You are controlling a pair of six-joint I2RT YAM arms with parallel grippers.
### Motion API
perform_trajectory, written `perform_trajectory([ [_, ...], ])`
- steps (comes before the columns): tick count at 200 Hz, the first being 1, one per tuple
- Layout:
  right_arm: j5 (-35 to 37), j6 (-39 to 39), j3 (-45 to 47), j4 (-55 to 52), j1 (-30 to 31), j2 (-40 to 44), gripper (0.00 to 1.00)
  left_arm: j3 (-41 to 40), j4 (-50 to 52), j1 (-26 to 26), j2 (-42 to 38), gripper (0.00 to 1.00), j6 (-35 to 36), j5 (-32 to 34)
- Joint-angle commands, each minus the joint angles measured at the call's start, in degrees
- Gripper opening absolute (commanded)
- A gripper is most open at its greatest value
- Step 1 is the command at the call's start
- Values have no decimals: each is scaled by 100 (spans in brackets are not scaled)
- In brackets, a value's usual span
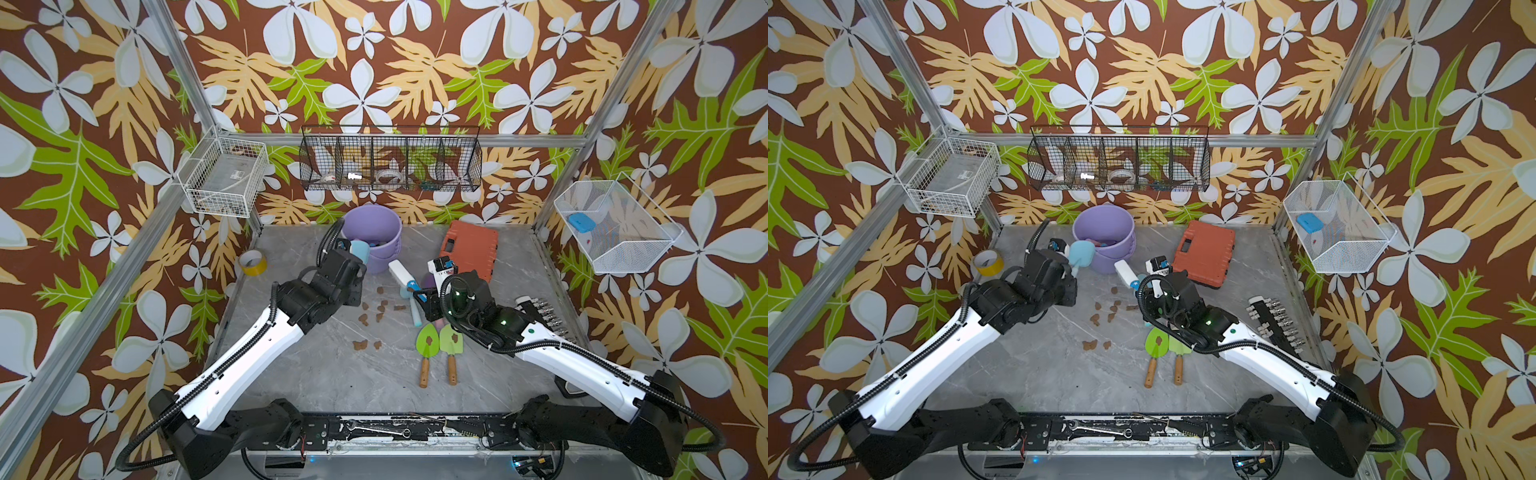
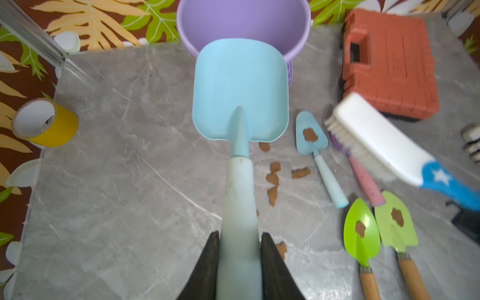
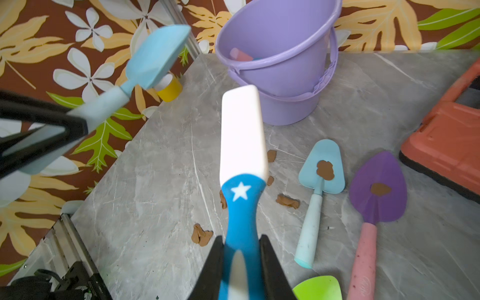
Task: Brush the soil off the hand trowel and place it into the bucket
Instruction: Brush off the soil from the hand trowel, then place the hand trowel in the bucket, then pick up the hand trowel from the center of the board.
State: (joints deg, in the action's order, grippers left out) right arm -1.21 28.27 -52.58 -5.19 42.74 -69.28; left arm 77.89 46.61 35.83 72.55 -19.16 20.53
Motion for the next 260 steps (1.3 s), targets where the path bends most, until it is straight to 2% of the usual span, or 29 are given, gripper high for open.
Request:
perform_trajectory([
  [1,242,89,24,196,-32,82,0,616,-251,-257,566,0,393,-104],
  [50,201,52,-22,116,-132,74,0,2061,-166,-780,2145,0,444,-131],
  [109,170,42,80,86,-267,238,0,3274,-196,-953,3391,0,320,-47],
  [124,173,38,67,20,-279,286,0,3620,-143,-973,3650,34,296,-49],
  [134,193,37,70,1,-289,332,0,3879,-55,-973,3785,52,224,114],
  [148,221,29,81,-37,-284,392,0,4079,-54,-973,3828,71,120,183],
  [156,225,38,88,-52,-288,427,0,4069,-117,-969,3750,75,39,214],
  [179,279,97,183,-91,-287,559,0,3455,-495,-867,3216,75,-111,230],
  [202,387,141,314,-160,-288,751,0,2123,-1103,-615,2324,74,-311,209],
  [228,482,173,469,-265,-291,943,0,521,-1999,-200,1228,73,-867,-138],
  [252,449,272,749,-161,-284,1082,0,-704,-2498,150,564,71,-1394,-956],
  [260,438,299,822,-128,-288,1069,0,-1082,-2654,375,384,71,-1531,-906],
])
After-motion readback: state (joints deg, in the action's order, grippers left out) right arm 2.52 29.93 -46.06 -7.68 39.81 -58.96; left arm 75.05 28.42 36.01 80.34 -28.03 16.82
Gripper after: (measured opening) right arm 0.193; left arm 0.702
